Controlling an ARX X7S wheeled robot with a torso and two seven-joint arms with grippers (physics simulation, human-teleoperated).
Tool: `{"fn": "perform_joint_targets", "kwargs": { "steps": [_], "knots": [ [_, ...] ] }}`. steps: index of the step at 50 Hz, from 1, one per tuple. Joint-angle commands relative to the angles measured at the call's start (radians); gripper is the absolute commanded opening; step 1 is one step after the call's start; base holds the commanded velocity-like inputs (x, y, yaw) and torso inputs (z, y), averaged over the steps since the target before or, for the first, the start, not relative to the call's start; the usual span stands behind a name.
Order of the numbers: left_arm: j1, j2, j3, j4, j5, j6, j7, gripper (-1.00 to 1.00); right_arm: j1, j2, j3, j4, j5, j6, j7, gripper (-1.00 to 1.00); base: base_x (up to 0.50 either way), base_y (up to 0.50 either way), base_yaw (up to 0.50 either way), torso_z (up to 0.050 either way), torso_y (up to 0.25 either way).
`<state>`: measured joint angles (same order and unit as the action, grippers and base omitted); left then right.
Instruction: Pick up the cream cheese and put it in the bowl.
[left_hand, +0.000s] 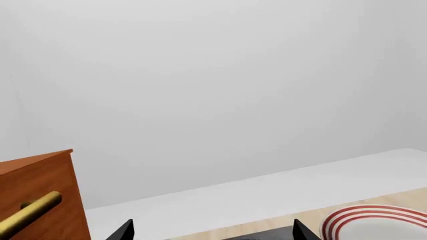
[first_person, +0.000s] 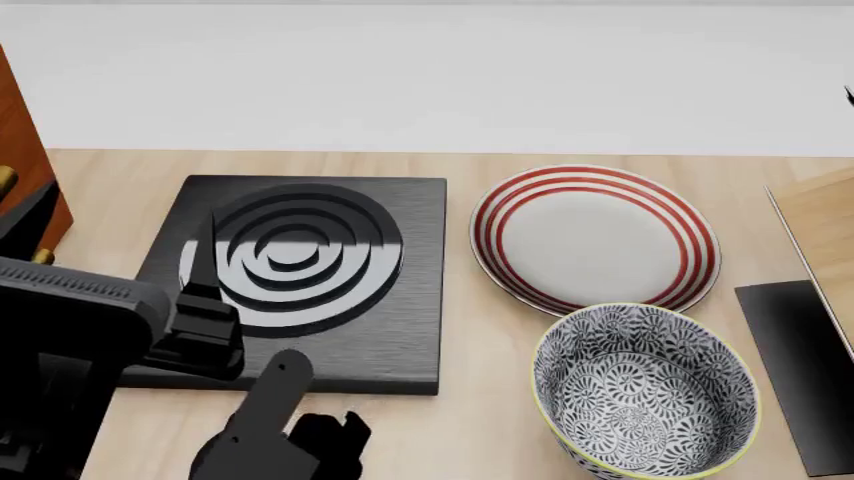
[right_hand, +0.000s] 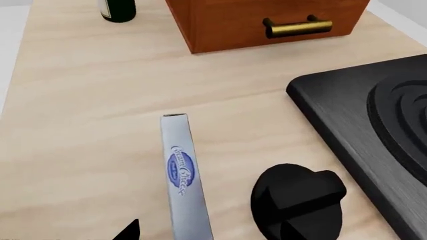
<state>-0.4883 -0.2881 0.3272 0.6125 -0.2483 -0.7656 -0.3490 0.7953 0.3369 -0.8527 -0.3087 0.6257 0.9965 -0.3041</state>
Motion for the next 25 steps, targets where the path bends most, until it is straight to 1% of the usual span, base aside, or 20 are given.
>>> {"fn": "perform_joint_targets", "kwargs": {
  "steps": [1, 25],
  "knots": [
    [0.0, -0.004, 0.001, 0.004, -0.004, -0.001, -0.003, 1.0, 0.003, -0.021, -0.041, 0.049, -0.024, -0.031, -0.02, 1.0, 0.0, 0.0, 0.0, 0.0, 0.0],
    [0.009, -0.011, -0.004, -0.006, -0.016, 0.018, -0.005, 1.0, 0.019, -0.06, -0.098, 0.165, -0.067, -0.099, -0.062, 1.0, 0.0, 0.0, 0.0, 0.0, 0.0]
  ]
}}
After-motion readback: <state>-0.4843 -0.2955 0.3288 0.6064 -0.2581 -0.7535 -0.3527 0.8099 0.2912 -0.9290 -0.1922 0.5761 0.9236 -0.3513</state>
